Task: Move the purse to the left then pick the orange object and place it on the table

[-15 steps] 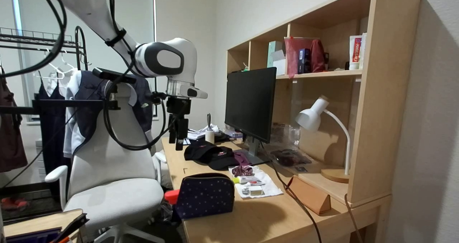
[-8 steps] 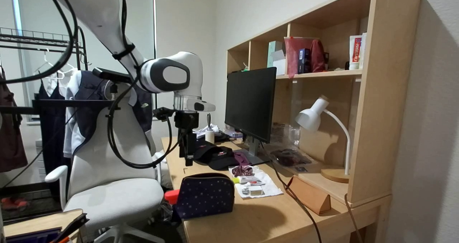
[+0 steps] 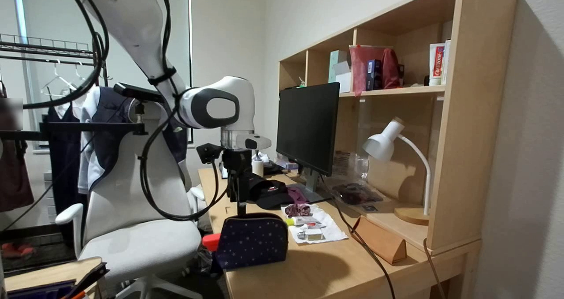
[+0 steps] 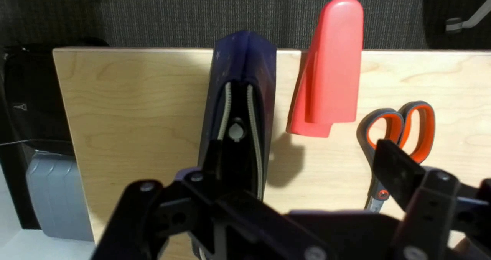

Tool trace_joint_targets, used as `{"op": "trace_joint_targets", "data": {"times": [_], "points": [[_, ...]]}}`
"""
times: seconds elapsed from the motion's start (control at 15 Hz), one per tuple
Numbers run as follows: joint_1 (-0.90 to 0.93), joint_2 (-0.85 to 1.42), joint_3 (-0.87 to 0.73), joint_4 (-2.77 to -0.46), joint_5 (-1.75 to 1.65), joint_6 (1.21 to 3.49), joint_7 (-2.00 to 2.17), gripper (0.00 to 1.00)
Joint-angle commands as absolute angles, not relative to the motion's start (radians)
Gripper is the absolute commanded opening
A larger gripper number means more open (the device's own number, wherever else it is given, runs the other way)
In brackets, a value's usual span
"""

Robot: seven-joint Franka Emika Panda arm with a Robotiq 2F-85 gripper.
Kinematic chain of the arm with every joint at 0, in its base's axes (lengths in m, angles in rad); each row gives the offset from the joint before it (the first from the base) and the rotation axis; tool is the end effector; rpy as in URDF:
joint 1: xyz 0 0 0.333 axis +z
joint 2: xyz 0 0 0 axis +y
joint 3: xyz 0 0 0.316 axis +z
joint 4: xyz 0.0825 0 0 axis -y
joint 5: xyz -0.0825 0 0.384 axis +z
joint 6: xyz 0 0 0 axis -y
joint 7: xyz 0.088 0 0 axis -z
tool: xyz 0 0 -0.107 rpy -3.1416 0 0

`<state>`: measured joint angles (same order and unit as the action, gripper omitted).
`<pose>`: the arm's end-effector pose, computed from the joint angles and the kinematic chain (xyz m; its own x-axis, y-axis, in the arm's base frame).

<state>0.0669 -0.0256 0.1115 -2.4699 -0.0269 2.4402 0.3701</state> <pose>0.4643 0.0836 0.3022 0.9854 -0.1703 0.0031 -0.1703 -0.9852 0.0204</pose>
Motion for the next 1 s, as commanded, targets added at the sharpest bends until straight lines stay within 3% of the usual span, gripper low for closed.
{"op": "trace_joint_targets", "data": {"times": [0.0,0.93], "points": [[0.074,0.021,0.104,-2.458,-0.024,2.485,0.395,1.0],[0.09,0.068,0.089,-2.435,-0.035,2.519,0.402,1.0]]}}
